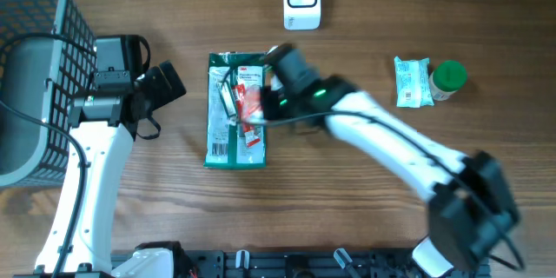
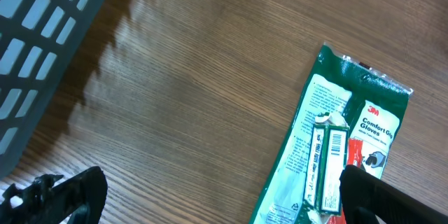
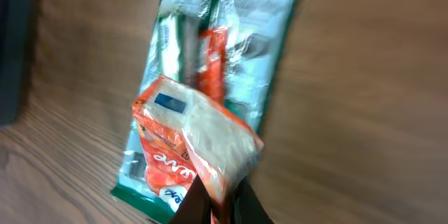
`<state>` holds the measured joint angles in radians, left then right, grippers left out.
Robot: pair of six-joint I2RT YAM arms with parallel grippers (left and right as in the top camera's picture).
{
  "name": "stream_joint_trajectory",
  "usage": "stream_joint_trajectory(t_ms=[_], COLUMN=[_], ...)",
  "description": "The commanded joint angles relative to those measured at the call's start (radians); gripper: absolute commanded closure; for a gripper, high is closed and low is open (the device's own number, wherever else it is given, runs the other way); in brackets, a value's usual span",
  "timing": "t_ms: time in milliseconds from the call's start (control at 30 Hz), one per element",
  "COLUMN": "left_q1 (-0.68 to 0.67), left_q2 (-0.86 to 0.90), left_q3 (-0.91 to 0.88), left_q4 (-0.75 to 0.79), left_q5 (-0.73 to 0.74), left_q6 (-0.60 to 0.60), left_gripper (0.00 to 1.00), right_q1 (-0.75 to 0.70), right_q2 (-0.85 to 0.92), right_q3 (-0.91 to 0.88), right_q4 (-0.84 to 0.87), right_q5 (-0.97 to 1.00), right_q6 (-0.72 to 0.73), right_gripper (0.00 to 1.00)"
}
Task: Scan the item barcode
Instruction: 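Grasp the red-orange tissue pack on the gloves pack with the right gripper, then lift the tissue pack and pull it right off the gloves pack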
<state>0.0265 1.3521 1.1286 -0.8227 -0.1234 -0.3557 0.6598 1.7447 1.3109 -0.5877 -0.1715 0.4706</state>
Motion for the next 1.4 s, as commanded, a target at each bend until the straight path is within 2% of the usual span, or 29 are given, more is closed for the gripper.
stream_joint_trajectory(t_ms=[0, 100, 333, 500, 533, 633, 867, 1133, 1367], left_q1=[0.005, 0.005, 0.005, 0.005, 0.005, 0.005, 0.005, 0.005, 0.005], left_q2=[0.002, 0.002, 0.002, 0.002, 0.002, 0.002, 0.002, 0.002, 0.002], left_q3=[0.005, 0.005, 0.005, 0.005, 0.005, 0.005, 0.005, 0.005, 0.005], left_q4=[0.002, 0.002, 0.002, 0.002, 0.002, 0.002, 0.002, 0.002, 0.002], left_q5=[-0.009, -0.009, -0.009, -0.009, -0.009, -0.009, -0.009, -0.009, -0.009], left_q6=[0.011, 0.011, 0.011, 0.011, 0.011, 0.011, 0.011, 0.011, 0.011], left_gripper=[0.0, 0.0, 0.0, 0.0, 0.0, 0.0, 0.0, 0.0, 0.0], right_q1=[-0.063, -0.086, -0.097, -0.121, -0.13, -0.146, -0.203, -0.202, -0.203], right_q2=[0.001, 0.029, 0.093, 0.126, 0.132, 0.133, 0.134, 0.201, 0.23], right_q3=[-0.015, -0.066, -0.151, -0.154, -0.154, -0.154, -0.146, -0.148, -0.144], right_q4=[-0.066, -0.062, 0.032, 0.047, 0.047, 0.045, 0.022, 0.02, 0.053], right_q5=[-0.055, -0.066, -0.06, 0.008, 0.007, -0.016, -0.22, -0.259, -0.305], right_q6=[-0.237, -0.293, -0.293, -0.293, -0.294, -0.296, -0.311, -0.311, -0.311], right_gripper=[0.96, 0.96, 0.96, 0.7, 0.61, 0.55, 0.53, 0.54, 0.65])
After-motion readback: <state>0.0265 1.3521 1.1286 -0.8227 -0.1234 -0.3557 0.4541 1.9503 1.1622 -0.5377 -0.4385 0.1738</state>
